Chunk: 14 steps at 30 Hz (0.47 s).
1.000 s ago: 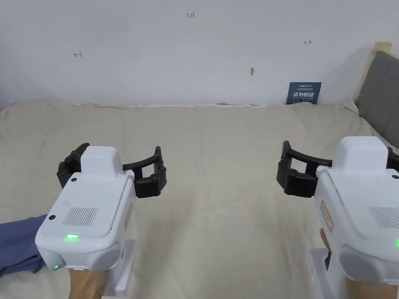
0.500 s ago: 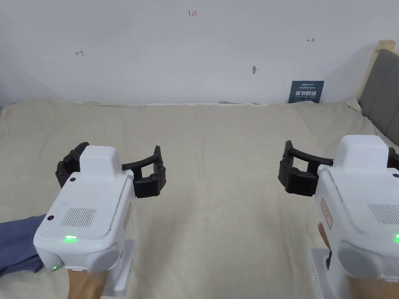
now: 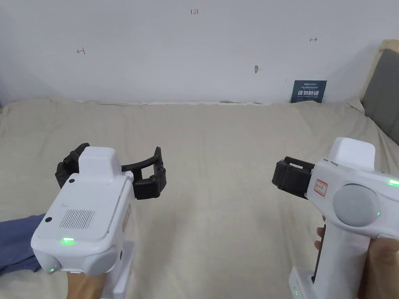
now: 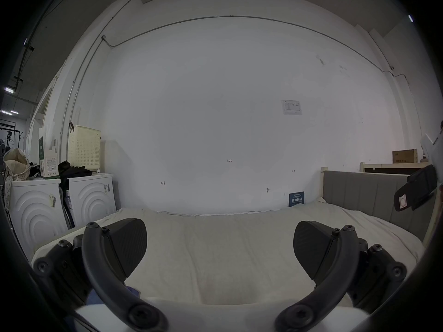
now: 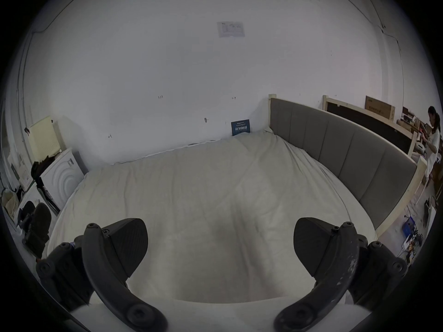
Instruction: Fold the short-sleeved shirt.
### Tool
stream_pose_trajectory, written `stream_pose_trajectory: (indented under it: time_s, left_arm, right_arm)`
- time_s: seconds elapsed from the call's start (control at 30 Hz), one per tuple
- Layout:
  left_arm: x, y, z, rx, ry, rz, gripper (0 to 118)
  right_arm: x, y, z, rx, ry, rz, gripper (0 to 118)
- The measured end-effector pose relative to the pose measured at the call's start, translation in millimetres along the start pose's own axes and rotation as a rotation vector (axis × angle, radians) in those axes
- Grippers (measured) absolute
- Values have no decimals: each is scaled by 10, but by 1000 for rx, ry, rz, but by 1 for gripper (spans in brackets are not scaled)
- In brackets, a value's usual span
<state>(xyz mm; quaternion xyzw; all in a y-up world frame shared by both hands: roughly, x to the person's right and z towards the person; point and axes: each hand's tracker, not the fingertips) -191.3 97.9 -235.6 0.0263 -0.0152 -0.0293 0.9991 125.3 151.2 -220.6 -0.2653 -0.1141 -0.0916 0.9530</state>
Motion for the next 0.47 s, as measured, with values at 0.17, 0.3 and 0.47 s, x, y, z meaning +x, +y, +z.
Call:
stream_pose_trajectory:
  time_s: [0.17,0.3,0.47]
  left_arm:
    - [0,10,7,4,2,3,118]
    - [-3,11,10,5,3,1,118]
    - [-6,4,11,8,8,-2,118]
  right_arm:
    - [34,-3,-56,19,23,-15,118]
    - [22,-24,-90,66,-1,29,118]
    - [51,-43,-163,87,-18,87,118]
